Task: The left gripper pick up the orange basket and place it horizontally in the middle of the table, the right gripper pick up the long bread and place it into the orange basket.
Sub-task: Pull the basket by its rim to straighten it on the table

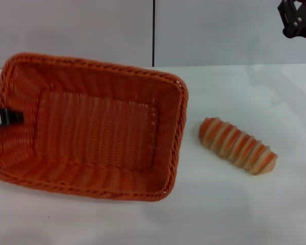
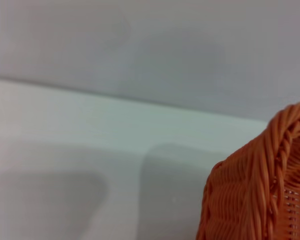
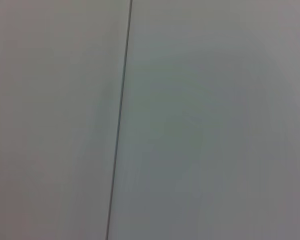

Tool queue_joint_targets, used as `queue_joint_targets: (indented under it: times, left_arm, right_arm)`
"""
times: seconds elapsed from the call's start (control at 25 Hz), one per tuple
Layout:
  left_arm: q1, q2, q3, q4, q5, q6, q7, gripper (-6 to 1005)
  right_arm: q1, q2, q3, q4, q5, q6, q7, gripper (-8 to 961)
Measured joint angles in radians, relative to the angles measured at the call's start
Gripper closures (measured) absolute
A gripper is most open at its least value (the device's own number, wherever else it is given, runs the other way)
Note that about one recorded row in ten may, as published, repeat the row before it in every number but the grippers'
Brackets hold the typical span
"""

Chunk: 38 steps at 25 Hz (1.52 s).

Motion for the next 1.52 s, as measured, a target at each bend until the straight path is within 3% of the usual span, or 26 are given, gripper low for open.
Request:
queue_joint_targets:
  times: [0.36, 0.88, 1.28, 1.52]
  left_arm:
    - [0.033, 0.000, 0.031, -0.016, -0.028, -0.013, 0.000, 853]
    - [-0.092, 0.012, 0.041, -0.101, -0.009, 0.020, 0.007, 854]
    - [-0.098, 0.014, 0.030, -0.105, -0.015, 0.030, 0.009, 875]
    - [-0.107, 0.014, 0.027, -0.099, -0.015, 0.044, 0.009, 683]
  right_arm:
    - [0.007, -0.021, -0.004, 0.028, -0.001, -0.012, 0.001, 804]
    - [-0.021, -0.022, -0.004, 0.032, 0.000, -0.039, 0.001, 796]
    - [-0.020, -0.034, 0.003, 0.041, 0.000, -0.039, 0.001, 791]
    - [-0.018, -0.035, 0.004, 0.042, 0.000, -0.039, 0.001, 787]
